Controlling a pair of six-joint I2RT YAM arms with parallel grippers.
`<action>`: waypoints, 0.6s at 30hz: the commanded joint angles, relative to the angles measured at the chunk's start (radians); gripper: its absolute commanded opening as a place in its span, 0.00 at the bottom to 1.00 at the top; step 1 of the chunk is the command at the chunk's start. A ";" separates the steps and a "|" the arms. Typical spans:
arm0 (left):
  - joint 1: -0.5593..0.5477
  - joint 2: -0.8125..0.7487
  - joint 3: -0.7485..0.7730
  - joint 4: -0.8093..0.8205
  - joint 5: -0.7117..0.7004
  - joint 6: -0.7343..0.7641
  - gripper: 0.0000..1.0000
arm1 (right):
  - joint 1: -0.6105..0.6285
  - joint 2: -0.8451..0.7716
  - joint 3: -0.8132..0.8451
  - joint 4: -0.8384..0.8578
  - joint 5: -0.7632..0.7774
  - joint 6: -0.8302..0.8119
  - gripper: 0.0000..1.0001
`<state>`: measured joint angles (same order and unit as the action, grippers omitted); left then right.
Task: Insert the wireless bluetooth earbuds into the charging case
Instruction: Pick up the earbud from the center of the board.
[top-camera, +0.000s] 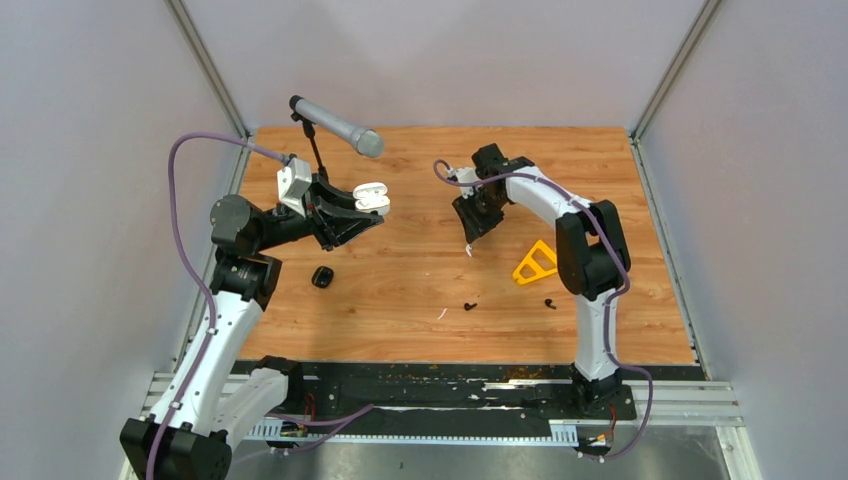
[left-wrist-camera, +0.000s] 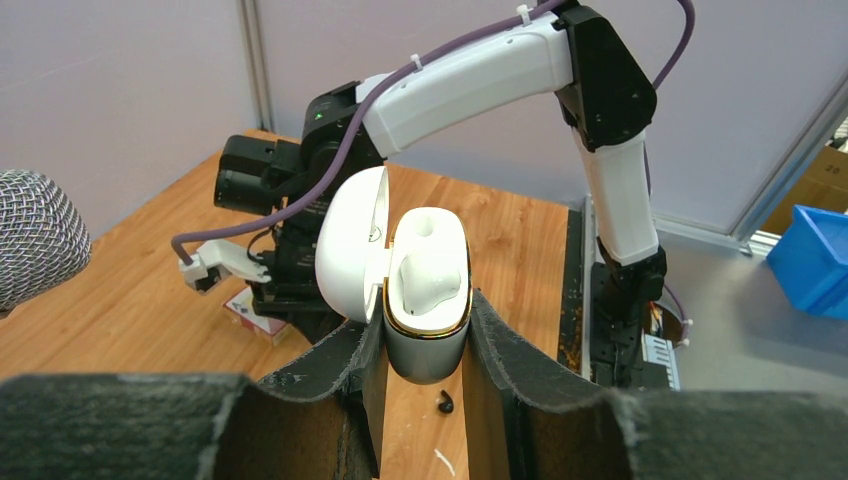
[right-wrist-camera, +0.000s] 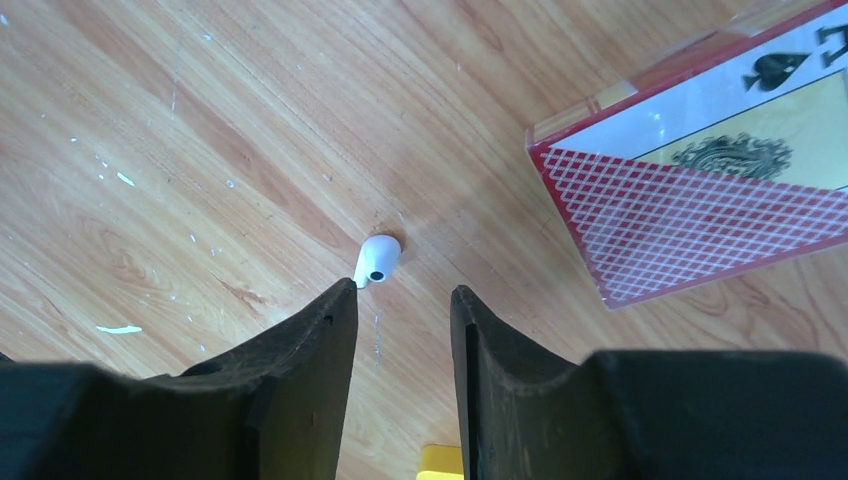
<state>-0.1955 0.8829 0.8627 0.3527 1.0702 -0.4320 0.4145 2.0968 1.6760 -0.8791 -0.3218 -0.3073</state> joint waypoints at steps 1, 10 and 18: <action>0.005 -0.006 0.025 0.007 -0.007 0.018 0.00 | 0.019 0.017 -0.016 0.022 0.045 0.073 0.39; 0.005 -0.002 0.026 0.010 -0.008 0.018 0.00 | 0.044 0.049 0.015 0.025 0.056 0.087 0.35; 0.005 -0.005 0.020 0.014 -0.008 0.016 0.00 | 0.066 0.053 -0.027 0.025 0.108 0.106 0.32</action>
<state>-0.1955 0.8829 0.8627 0.3485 1.0706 -0.4278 0.4679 2.1426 1.6634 -0.8738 -0.2535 -0.2291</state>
